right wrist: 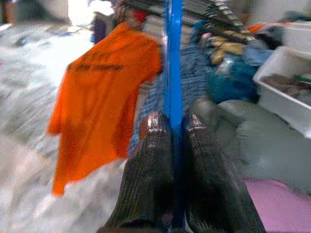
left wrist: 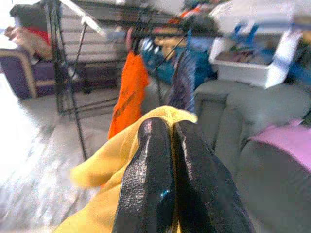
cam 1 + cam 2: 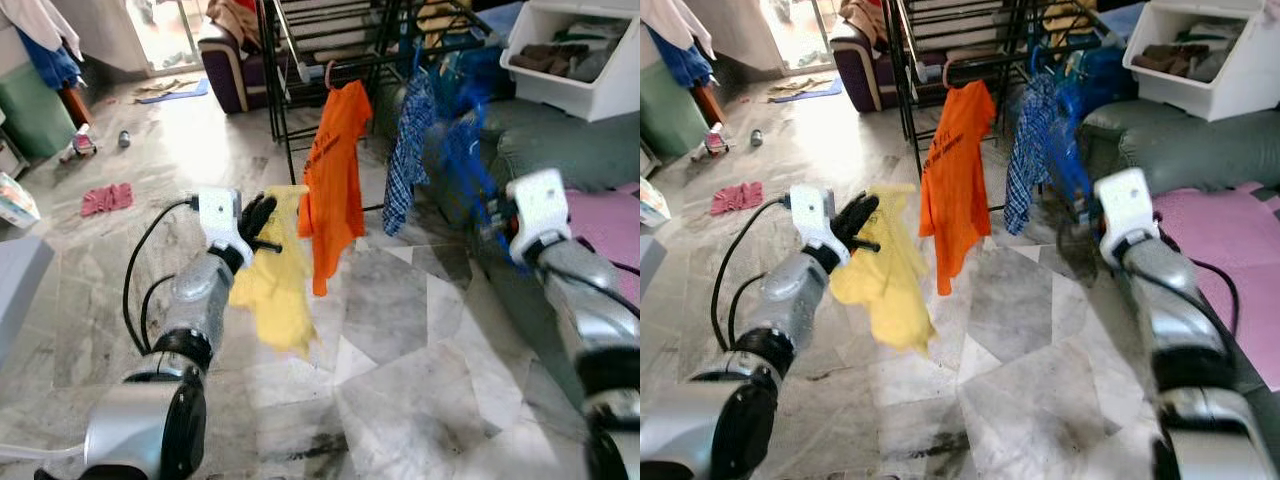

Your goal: Hang hanger

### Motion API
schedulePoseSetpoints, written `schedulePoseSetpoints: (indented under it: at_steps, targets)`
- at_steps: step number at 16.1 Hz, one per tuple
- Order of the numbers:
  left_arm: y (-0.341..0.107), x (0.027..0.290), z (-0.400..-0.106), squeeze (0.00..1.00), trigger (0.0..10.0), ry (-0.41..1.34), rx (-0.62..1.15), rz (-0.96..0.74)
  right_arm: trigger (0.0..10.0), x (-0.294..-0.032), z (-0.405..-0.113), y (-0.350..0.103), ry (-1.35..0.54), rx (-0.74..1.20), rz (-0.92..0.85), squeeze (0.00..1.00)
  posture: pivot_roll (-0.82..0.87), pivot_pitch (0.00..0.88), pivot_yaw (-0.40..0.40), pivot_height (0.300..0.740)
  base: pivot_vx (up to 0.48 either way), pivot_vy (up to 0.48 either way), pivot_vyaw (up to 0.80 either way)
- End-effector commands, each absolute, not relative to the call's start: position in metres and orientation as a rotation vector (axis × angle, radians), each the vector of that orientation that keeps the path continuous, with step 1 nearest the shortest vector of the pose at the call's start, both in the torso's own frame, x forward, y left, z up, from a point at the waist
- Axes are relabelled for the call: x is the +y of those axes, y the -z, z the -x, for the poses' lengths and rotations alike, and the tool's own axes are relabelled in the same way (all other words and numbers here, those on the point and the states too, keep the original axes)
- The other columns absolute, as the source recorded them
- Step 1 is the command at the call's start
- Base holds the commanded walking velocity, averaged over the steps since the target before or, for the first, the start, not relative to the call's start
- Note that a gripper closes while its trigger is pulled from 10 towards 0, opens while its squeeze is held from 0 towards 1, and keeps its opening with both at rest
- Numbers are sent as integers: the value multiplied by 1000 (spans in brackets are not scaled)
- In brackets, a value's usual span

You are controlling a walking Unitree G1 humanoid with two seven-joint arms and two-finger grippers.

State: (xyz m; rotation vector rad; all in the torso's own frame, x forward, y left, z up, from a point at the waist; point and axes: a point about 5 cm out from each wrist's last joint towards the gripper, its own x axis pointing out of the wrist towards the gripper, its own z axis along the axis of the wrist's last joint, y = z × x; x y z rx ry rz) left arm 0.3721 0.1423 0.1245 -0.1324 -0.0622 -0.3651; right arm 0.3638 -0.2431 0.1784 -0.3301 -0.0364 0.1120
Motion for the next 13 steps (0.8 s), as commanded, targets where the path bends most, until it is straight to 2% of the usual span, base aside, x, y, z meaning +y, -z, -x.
schedulePoseSetpoints:
  at_steps: [1, 4, 7, 8, 10, 11, 13]
  targets:
    - [-113, 143, -367, 0, 10000, 353, -20, 137, 10000, -246, -367, -176, -28, -46, 276, 0, -51, 0, 83, 740, 0, 0, 0]
    - [-88, 127, -344, 0, 10000, 358, -47, 175, 10000, -229, -362, -159, -1, -90, 162, 0, -53, 0, 70, 740, 0, 0, 0]
    - [-82, 138, -337, 0, 10000, 246, -72, 191, 10000, -225, -346, -128, 21, -19, 29, 0, -41, 0, 54, 740, 0, 0, 0]
    - [-87, 147, -336, 0, 10000, 250, -114, 195, 10000, -216, -328, -94, -67, 95, 112, 0, -35, 0, 46, 740, 0, 0, 0]
    - [-98, 144, -335, 0, 10000, 385, -169, 213, 10000, -210, -314, -80, -199, 162, 176, 0, -42, 0, 45, 740, 0, 0, 0]
    - [-107, 137, -334, 0, 10000, 532, -210, 148, 10000, -207, -303, -75, -319, 213, 223, 0, -44, 0, 44, 740, 0, 0, 0]
    - [-114, 131, -332, 0, 10000, 730, -211, 54, 10000, -209, -290, -73, -438, 248, 254, 0, -55, 0, 50, 740, 0, 0, 0]
